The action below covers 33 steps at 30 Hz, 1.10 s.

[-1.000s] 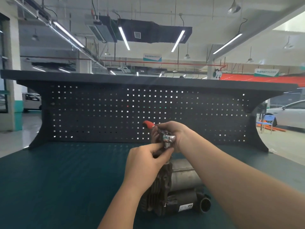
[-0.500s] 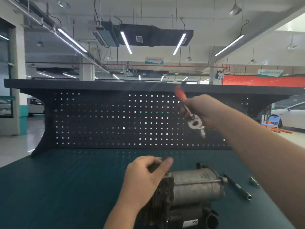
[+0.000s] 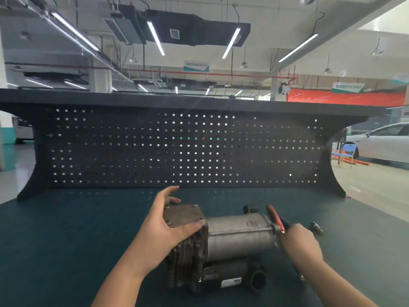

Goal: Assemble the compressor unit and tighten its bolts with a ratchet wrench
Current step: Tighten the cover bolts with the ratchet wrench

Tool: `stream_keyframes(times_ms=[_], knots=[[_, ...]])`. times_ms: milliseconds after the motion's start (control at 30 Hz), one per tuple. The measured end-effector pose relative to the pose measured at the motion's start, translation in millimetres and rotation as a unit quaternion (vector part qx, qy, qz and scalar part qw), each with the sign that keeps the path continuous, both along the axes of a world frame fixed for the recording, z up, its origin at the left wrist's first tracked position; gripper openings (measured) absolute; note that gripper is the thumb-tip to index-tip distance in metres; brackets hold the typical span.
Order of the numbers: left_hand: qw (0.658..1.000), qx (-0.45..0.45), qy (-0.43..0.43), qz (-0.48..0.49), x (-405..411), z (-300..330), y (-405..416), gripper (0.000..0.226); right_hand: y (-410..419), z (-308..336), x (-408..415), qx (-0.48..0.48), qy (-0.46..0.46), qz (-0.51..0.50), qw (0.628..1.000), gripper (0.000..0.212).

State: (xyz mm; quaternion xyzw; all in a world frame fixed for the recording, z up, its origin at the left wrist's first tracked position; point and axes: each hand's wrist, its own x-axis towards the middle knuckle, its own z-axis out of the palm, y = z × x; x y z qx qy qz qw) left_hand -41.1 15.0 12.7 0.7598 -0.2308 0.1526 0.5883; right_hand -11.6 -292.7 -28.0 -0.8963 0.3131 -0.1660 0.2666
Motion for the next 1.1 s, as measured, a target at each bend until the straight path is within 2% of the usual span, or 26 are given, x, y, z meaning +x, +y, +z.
stream_keyframes(times_ms=[133, 167, 200, 233, 267, 300, 333, 367, 433, 500, 567, 667, 800, 900, 967, 1033, 1100], knots=[[0.999, -0.017, 0.022, -0.047, 1.4, -3.3, 5.0, 0.080, 3.8, -2.9, 2.9, 0.007, -0.015, 0.003, 1.000, 0.049], [0.998, -0.032, 0.026, -0.057, 2.0, -6.9, 6.0, 0.078, 3.8, -2.2, 2.2, 0.001, -0.058, 0.023, 0.998, 0.047], [0.996, -0.054, 0.033, -0.067, 1.9, -11.4, 6.0, 0.073, 4.3, -1.5, 2.3, 0.039, -0.147, 0.063, 0.986, 0.041], [0.994, -0.077, 0.039, -0.071, 0.6, -17.1, 5.3, 0.065, 7.8, -0.1, 0.0, 0.145, -0.245, 0.124, 0.951, 0.035], [0.992, -0.096, 0.041, -0.067, -1.1, -23.7, 4.2, 0.057, 16.3, 2.9, -5.6, 0.279, -0.310, 0.209, 0.884, 0.035], [0.992, -0.111, 0.032, -0.056, -3.4, -31.7, 2.5, 0.057, 24.4, 2.6, -9.9, 0.392, -0.336, 0.289, 0.806, 0.041], [0.991, -0.127, 0.016, -0.042, -5.9, -40.4, -0.3, 0.060, 30.5, -2.5, -11.8, 0.448, -0.345, 0.344, 0.750, 0.047], [0.990, -0.141, 0.000, -0.029, -8.7, -47.9, -4.4, 0.065, 35.7, -8.2, -13.0, 0.445, -0.347, 0.388, 0.728, 0.052], [0.985, -0.171, -0.024, -0.003, -13.9, -56.5, -15.1, 0.068, 45.8, -14.2, -16.4, 0.349, -0.377, 0.409, 0.754, 0.047], [0.979, -0.202, -0.027, 0.026, -15.8, -56.3, -21.9, 0.062, 51.8, -8.8, -20.7, 0.291, -0.400, 0.372, 0.785, 0.030], [0.974, -0.220, -0.015, 0.059, -15.5, -49.8, -24.6, 0.059, 56.3, -2.4, -25.0, 0.294, -0.406, 0.340, 0.796, 0.021], [0.965, -0.241, 0.030, 0.096, -13.2, -39.4, -24.4, 0.058, 61.2, 4.1, -28.4, 0.304, -0.367, 0.287, 0.831, 0.026], [0.969, -0.190, 0.077, 0.141, 1.4, -30.9, -23.9, 0.037, 55.6, 6.3, -19.8, 0.309, -0.285, 0.266, 0.867, 0.026], [0.975, -0.040, 0.065, 0.209, 25.3, -25.1, -23.0, 0.048, 54.4, 7.9, -11.6, 0.311, -0.290, 0.292, 0.857, 0.033], [0.968, -0.030, 0.123, 0.217, 41.7, -28.8, -23.2, 0.044, 54.9, 4.7, -1.9, 0.325, -0.289, 0.323, 0.841, 0.037], [0.953, -0.049, 0.181, 0.237, 51.0, -35.1, -24.6, 0.039, 57.2, 1.3, 9.4, 0.316, -0.268, 0.339, 0.845, 0.040], [0.948, -0.017, 0.156, 0.277, 57.1, -39.4, -27.8, 0.037, 58.0, -3.7, 17.1, 0.305, -0.258, 0.339, 0.852, 0.032]])
